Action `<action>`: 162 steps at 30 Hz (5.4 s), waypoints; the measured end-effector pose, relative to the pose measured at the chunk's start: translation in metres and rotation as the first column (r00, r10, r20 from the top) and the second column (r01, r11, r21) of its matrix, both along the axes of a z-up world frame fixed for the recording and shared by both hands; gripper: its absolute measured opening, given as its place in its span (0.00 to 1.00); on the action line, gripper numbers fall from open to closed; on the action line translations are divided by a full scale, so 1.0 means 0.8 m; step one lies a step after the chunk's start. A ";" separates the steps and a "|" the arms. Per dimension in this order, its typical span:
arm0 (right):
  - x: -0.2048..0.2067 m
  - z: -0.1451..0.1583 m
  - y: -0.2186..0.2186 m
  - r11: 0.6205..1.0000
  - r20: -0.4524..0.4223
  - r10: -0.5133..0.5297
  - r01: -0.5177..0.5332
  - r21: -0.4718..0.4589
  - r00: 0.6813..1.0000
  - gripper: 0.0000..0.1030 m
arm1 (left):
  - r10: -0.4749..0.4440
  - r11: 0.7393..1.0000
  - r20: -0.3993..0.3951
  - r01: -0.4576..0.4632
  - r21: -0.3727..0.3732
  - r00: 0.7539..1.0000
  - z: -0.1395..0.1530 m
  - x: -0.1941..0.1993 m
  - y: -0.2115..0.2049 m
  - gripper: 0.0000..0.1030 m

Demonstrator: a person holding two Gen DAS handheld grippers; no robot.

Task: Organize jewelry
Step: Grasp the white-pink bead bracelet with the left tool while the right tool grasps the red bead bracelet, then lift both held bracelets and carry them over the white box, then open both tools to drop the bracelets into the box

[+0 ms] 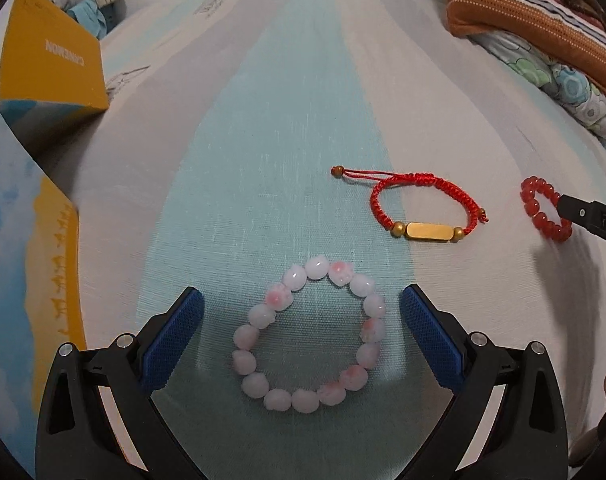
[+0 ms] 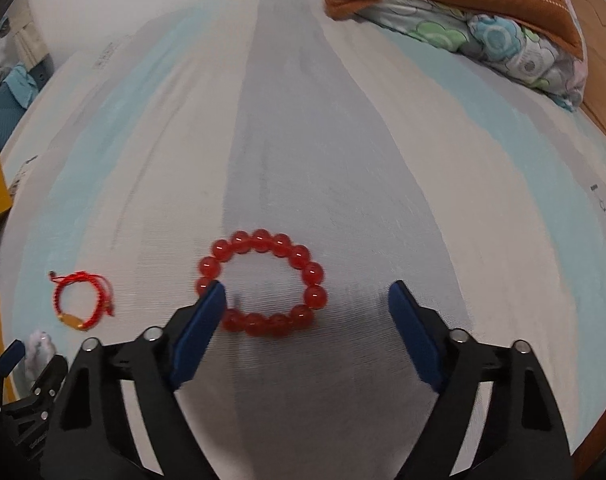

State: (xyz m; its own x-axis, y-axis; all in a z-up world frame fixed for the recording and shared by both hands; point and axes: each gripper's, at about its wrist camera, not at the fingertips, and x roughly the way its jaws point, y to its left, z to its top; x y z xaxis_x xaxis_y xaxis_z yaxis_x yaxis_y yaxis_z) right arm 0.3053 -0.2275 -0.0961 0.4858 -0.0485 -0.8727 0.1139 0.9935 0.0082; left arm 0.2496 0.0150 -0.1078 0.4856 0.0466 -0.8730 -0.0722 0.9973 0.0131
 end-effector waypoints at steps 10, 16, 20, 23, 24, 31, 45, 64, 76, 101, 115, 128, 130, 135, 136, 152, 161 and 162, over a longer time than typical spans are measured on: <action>0.009 -0.018 -0.003 1.000 -0.043 -0.018 0.018 0.002 0.999 0.46 | -0.018 1.000 -0.006 0.018 0.007 1.000 -0.001 -0.004 -0.008 0.76; 0.011 -0.019 -0.001 1.000 -0.055 -0.014 0.015 0.016 0.998 0.29 | -0.044 0.999 -0.017 0.044 -0.004 0.999 0.002 -0.008 -0.013 0.53; 0.011 -0.017 0.004 1.000 -0.047 0.003 -0.004 -0.017 0.999 0.21 | -0.052 0.998 -0.027 0.051 -0.036 0.998 0.005 -0.011 -0.011 0.34; 0.010 -0.016 0.005 1.000 -0.043 0.004 -0.005 -0.023 0.999 0.14 | -0.055 0.997 -0.036 0.053 -0.054 0.998 0.006 -0.013 -0.007 0.20; 0.010 -0.015 0.004 1.000 -0.041 0.002 -0.003 -0.020 0.999 0.14 | -0.056 0.997 -0.038 0.053 -0.058 0.998 0.006 -0.014 -0.007 0.20; 0.001 -0.007 0.003 1.000 -0.023 0.004 -0.005 -0.004 1.000 0.13 | -0.052 0.996 -0.030 0.049 -0.076 0.998 0.015 -0.021 -0.006 0.19; -0.025 0.027 0.005 0.999 0.032 0.023 -0.024 0.027 0.999 0.13 | -0.051 0.995 0.000 0.051 -0.081 0.999 0.039 -0.037 -0.008 0.19; -0.057 0.077 0.015 0.997 0.111 0.062 -0.067 0.041 0.992 0.13 | -0.063 0.997 0.040 0.065 -0.041 0.997 0.070 -0.051 -0.014 0.19; -0.082 0.096 0.021 0.998 0.098 0.055 -0.059 0.037 0.994 0.13 | -0.088 0.996 0.040 0.089 -0.020 0.995 0.088 -0.064 -0.019 0.19; -0.169 0.185 0.087 0.993 0.192 0.108 -0.115 0.029 0.976 0.13 | -0.050 0.998 0.134 0.056 -0.040 0.990 0.179 -0.150 0.030 0.19; -0.201 0.236 0.182 0.979 0.246 0.195 -0.204 0.012 0.949 0.13 | 0.036 0.999 0.197 -0.030 -0.037 0.980 0.230 -0.196 0.112 0.19; -0.226 0.256 0.317 0.932 0.265 0.345 -0.361 0.011 0.900 0.13 | 0.169 0.986 0.210 -0.166 -0.028 0.963 0.241 -0.243 0.231 0.19; -0.230 0.256 0.341 0.922 0.264 0.372 -0.388 0.009 0.890 0.13 | 0.196 0.981 0.203 -0.195 -0.026 0.959 0.239 -0.249 0.251 0.19; -0.236 0.249 0.392 0.897 0.256 0.426 -0.443 0.009 0.868 0.13 | 0.259 0.965 0.163 -0.260 -0.014 0.952 0.223 -0.252 0.299 0.19; -0.238 0.245 0.404 0.890 0.253 0.438 -0.455 0.011 0.863 0.13 | 0.273 0.962 0.154 -0.275 -0.010 0.950 0.218 -0.253 0.311 0.19; -0.230 0.143 0.517 0.831 0.103 0.552 -0.556 0.012 0.828 0.12 | 0.361 0.933 0.061 -0.360 -0.032 0.931 0.150 -0.257 0.391 0.13; -0.220 0.089 0.530 0.833 0.015 0.553 -0.553 0.018 0.833 0.13 | 0.368 0.929 0.015 -0.367 -0.038 0.930 0.118 -0.250 0.400 0.13; -0.220 0.086 0.530 0.833 0.012 0.553 -0.553 0.019 0.833 0.13 | 0.364 0.931 0.013 -0.364 -0.039 0.931 0.116 -0.250 0.400 0.13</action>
